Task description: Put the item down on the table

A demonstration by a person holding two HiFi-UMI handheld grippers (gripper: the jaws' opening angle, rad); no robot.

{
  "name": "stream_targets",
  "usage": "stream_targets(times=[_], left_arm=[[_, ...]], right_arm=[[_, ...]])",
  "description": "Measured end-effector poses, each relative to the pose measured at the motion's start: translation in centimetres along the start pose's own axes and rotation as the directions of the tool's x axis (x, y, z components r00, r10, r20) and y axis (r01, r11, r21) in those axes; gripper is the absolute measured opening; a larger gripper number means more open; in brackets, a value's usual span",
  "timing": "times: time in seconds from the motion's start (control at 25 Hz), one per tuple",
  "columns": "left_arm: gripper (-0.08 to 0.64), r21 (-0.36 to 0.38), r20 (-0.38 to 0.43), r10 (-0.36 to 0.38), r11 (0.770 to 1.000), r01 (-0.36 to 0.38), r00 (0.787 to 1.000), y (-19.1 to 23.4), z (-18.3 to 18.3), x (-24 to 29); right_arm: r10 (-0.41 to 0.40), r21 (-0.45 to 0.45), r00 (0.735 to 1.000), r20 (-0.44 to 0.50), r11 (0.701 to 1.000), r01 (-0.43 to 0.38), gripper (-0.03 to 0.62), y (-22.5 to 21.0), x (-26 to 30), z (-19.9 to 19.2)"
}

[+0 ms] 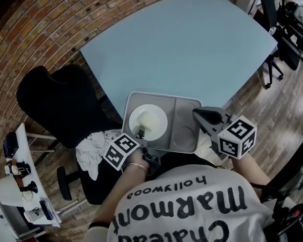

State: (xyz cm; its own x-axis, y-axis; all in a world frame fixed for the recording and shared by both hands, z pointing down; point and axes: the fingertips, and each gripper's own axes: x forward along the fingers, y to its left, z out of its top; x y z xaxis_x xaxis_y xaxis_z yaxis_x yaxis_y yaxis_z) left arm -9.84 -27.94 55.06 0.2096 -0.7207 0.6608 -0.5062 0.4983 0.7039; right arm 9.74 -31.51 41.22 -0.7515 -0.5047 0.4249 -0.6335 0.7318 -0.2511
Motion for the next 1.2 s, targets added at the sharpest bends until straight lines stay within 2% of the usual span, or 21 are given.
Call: stream_targets(times=[0.2, 0.36, 0.48, 0.68, 0.88, 1.0, 1.12, 1.16, 1.2], left_arm=[[0.114, 0.115, 0.015, 0.020, 0.993, -0.021, 1.000, -0.3, 0.1, 0.3], [0.114, 0.245, 0.019, 0.040, 0.969, -0.044, 0.999, -0.4, 0.1, 0.4], [0.114, 0.343, 0.036, 0.056, 0.937, -0.065, 0.998, -0.4, 0.1, 0.4], [0.127, 0.487, 0.061, 0.059, 0.869, -0.081, 0.996, -0.4, 0.1, 0.4], [0.135, 0.542, 0.045, 0.046, 0.838, -0.064, 0.998, -0.8, -0.2, 0.5], [0.138, 0.562, 0.054, 0.060, 0.823, -0.080, 0.997, -0.7, -0.2, 0.5], [0.195, 0.643, 0.108, 0.064, 0.757, -0.119, 0.992, -0.9, 0.7, 0.6], [0.198, 0.658, 0.115, 0.058, 0.743, -0.120, 0.992, -1.0, 0.9, 0.7], [0.198, 0.662, 0.115, 0.053, 0.740, -0.117, 0.992, -1.0, 1.0, 0.8]], right_arm=[[-0.001, 0.007, 1.000, 0.004, 1.000, 0.001, 0.011, -0.1, -0.3, -0.2], [-0.001, 0.005, 1.000, 0.005, 1.000, 0.001, 0.011, 0.1, -0.3, -0.2], [0.001, 0.004, 1.000, 0.006, 1.000, -0.001, 0.011, 0.2, -0.3, -0.2], [0.005, 0.003, 1.000, 0.004, 1.000, -0.005, 0.011, 0.5, 0.0, -0.1], [0.006, 0.001, 1.000, -0.001, 1.000, -0.006, 0.011, 0.7, 0.3, -0.1], [0.005, 0.002, 1.000, -0.003, 1.000, -0.005, 0.011, 0.7, 0.3, -0.1], [0.004, 0.003, 1.000, -0.005, 1.000, -0.004, 0.011, 0.6, 0.3, -0.1], [0.003, 0.003, 1.000, -0.005, 1.000, -0.003, 0.011, 0.5, 0.3, -0.1], [0.002, 0.003, 1.000, -0.006, 1.000, -0.002, 0.011, 0.4, 0.4, -0.1]])
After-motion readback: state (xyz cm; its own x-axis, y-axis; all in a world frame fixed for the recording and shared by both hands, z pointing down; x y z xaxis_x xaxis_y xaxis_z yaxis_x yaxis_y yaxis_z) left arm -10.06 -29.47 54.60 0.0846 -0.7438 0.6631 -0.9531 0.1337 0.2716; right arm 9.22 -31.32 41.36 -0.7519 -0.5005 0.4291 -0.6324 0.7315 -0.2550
